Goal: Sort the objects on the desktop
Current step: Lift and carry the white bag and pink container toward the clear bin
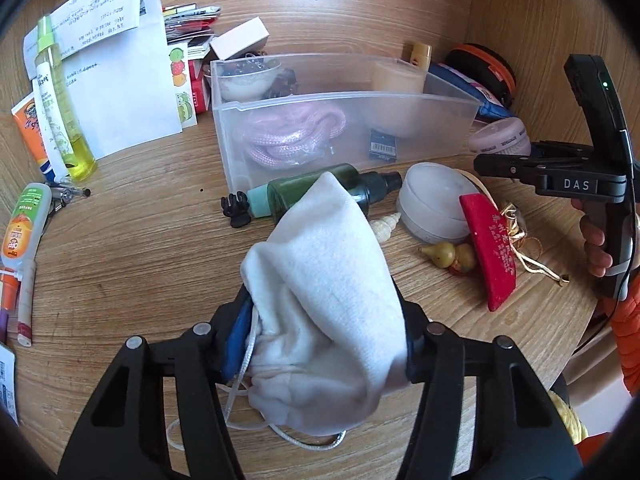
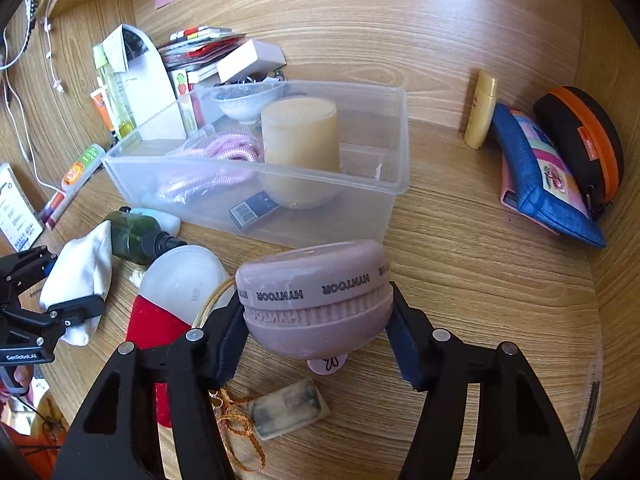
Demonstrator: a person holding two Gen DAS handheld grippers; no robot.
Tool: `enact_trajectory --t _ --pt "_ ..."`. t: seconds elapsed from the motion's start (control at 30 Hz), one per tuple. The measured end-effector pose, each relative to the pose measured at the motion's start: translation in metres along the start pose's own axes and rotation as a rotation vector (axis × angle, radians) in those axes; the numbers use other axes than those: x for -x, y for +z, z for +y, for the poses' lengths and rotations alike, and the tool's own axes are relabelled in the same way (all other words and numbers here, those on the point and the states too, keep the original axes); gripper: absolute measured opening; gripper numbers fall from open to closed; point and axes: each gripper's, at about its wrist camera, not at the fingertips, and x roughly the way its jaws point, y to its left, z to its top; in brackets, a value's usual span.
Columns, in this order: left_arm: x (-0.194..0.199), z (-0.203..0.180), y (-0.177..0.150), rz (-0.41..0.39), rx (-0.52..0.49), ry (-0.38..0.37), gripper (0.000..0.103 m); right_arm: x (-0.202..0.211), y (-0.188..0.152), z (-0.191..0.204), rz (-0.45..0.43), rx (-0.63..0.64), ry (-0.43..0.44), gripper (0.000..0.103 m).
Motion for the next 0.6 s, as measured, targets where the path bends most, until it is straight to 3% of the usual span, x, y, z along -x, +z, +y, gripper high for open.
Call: enact_trajectory --t 0.13,0.6 --pt "0.005 0.015 0.0 -0.007 0.053 -0.01 0.058 0.011 0.004 -0.008 -0.02 -0.034 0.004 0.059" --pt "0.043 0.037 0.014 -0.115 0.094 0.006 0.057 0.041 0.01 0.001 -0.081 -0.043 0.044 0.059"
